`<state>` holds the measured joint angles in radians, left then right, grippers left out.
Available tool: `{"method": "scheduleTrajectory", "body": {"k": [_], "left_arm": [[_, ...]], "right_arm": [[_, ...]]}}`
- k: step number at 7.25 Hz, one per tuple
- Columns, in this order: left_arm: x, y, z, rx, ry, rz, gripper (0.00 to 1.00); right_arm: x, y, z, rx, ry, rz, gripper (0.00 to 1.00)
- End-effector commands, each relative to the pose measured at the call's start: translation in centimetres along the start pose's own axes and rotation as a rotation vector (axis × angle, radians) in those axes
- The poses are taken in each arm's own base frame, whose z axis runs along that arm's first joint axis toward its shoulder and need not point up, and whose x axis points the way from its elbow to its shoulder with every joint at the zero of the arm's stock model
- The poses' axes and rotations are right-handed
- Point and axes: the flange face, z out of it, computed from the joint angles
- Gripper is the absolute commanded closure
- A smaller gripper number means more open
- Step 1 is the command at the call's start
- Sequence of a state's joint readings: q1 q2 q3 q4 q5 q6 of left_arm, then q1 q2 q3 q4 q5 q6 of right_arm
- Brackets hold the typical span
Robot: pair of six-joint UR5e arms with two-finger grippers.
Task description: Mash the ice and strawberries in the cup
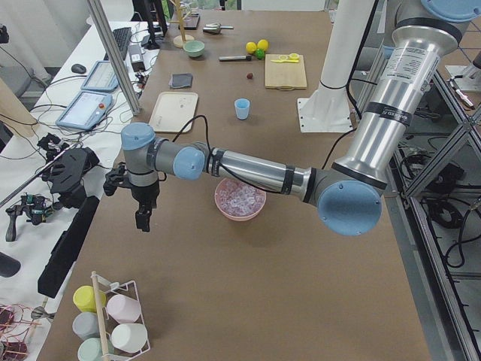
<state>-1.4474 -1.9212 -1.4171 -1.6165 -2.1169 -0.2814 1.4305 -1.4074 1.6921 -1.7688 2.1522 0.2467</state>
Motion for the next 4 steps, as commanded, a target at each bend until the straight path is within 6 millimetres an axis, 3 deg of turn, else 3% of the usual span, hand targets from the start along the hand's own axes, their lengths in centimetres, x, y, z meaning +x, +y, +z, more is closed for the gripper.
{"method": "scheduleTrajectory", "body": {"k": [1,4], "left_arm": [[-1.4,1.1,1.9,-0.03,-0.014,-0.01,0.02],[-2.6,2.3,2.8,-0.022,-0.016,0.0,0.02]], "right_arm": [[-0.2,0.0,-0.4,0.007,-0.002,-0.004,0.0],[-0.4,-0.2,-0.7,0.014,-0.002,-0.008,0.0]]}}
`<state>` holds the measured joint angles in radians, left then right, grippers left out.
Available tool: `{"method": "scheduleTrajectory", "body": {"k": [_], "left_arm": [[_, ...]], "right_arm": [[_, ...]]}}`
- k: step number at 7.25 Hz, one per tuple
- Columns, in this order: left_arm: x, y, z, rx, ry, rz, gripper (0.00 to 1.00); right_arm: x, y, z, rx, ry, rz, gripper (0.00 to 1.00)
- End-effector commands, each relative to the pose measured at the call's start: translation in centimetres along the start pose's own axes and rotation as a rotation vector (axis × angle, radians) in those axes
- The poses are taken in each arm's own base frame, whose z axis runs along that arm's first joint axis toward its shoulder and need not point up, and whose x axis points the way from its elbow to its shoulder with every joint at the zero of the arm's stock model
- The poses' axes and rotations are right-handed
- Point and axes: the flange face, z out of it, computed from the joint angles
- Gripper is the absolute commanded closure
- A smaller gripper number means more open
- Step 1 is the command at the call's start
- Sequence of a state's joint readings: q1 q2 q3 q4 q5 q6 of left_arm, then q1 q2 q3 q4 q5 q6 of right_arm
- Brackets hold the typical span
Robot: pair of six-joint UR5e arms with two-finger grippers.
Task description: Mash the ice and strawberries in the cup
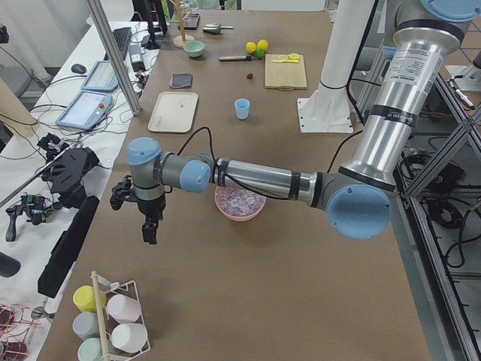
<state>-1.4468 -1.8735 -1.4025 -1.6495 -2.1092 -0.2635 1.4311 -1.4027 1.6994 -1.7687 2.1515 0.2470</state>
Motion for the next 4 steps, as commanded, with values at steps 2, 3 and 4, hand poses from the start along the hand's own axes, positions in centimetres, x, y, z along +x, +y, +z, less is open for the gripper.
{"method": "scheduleTrajectory", "body": {"k": [2,3,4], "left_arm": [[-0.7,0.3,-0.1,0.011,-0.016,-0.008,0.02],[-0.3,0.0,-0.9,0.027,-0.011,0.003,0.02],[0.2,0.0,-1.4,0.038,-0.009,0.014,0.02]], "right_arm": [[-0.1,0.1,-0.2,0.003,-0.001,-0.002,0.0],[0.0,0.4,-0.1,0.002,-0.001,0.002,0.0],[0.0,0.4,-0.2,0.004,-0.002,0.0,0.0]]}}
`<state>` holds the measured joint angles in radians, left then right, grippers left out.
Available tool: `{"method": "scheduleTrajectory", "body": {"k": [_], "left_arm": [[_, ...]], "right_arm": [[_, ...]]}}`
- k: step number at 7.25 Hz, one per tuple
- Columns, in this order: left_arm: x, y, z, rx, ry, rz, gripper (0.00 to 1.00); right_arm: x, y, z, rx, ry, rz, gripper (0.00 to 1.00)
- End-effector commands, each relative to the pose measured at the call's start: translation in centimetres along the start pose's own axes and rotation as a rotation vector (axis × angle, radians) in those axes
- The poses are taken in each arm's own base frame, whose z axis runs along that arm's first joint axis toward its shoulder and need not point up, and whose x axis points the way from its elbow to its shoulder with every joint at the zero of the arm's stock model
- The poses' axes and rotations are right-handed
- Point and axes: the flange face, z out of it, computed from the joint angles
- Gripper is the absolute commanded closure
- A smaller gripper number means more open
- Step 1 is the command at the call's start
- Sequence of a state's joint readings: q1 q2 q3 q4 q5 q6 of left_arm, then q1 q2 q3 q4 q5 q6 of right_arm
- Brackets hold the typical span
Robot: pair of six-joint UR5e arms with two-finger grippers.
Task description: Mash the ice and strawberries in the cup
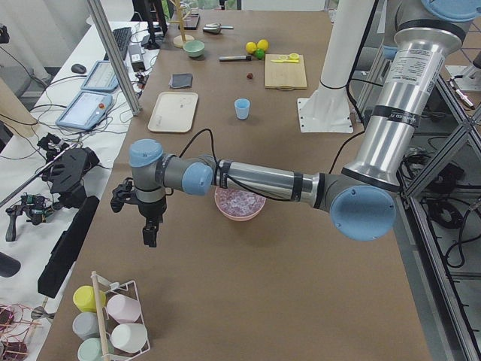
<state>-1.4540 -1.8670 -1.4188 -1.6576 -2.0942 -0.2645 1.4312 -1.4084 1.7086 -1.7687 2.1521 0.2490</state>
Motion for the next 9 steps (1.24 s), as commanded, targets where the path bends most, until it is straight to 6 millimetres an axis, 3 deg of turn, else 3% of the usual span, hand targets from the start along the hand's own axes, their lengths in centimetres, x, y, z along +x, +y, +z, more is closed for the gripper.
{"method": "scheduleTrajectory", "body": {"k": [1,9], "left_arm": [[1.2,-0.3,-1.7,0.034,0.008,0.023,0.02],[0.0,0.8,-0.6,0.024,-0.012,0.044,0.02]], "right_arm": [[-0.2,0.0,-0.3,0.007,0.0,0.003,0.0],[-0.6,0.0,-1.0,0.02,-0.002,-0.006,0.0]]}}
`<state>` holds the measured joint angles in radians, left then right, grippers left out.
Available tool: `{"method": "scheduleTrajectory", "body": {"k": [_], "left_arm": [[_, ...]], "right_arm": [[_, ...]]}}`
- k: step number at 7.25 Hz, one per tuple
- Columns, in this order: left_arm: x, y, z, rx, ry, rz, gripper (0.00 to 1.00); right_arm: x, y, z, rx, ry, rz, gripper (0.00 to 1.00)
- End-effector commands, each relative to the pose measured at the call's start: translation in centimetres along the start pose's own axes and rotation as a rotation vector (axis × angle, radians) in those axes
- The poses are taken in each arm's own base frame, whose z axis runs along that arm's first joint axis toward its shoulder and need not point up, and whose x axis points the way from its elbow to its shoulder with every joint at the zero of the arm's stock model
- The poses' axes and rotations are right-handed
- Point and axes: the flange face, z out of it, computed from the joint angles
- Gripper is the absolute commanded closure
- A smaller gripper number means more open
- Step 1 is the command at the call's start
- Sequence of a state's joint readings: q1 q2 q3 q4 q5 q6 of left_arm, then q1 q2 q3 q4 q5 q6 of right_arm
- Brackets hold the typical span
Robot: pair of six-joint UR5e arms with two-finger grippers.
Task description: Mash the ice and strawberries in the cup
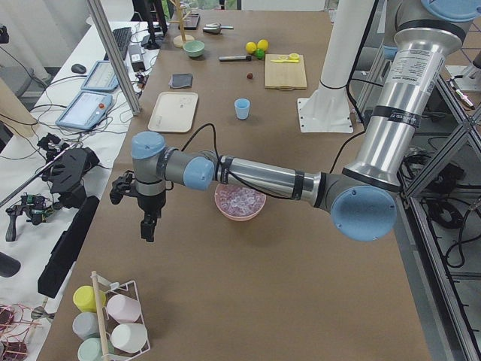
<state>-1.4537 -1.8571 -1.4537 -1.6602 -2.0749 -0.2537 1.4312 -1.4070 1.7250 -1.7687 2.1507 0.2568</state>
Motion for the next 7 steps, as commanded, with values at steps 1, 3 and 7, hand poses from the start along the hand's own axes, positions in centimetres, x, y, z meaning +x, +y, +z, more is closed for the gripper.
{"method": "scheduleTrajectory", "body": {"k": [1,3,7], "left_arm": [[-0.4,0.6,0.4,-0.004,0.001,0.024,0.02],[0.8,0.5,-1.6,0.034,0.016,0.045,0.02],[5.6,0.9,-7.1,0.108,0.16,0.121,0.02]], "right_arm": [[-0.3,-0.1,-0.4,0.007,0.0,-0.005,0.0],[-0.5,0.0,-0.7,0.015,-0.002,-0.009,0.0],[-0.2,0.8,-0.5,0.009,-0.004,0.01,0.0]]}}
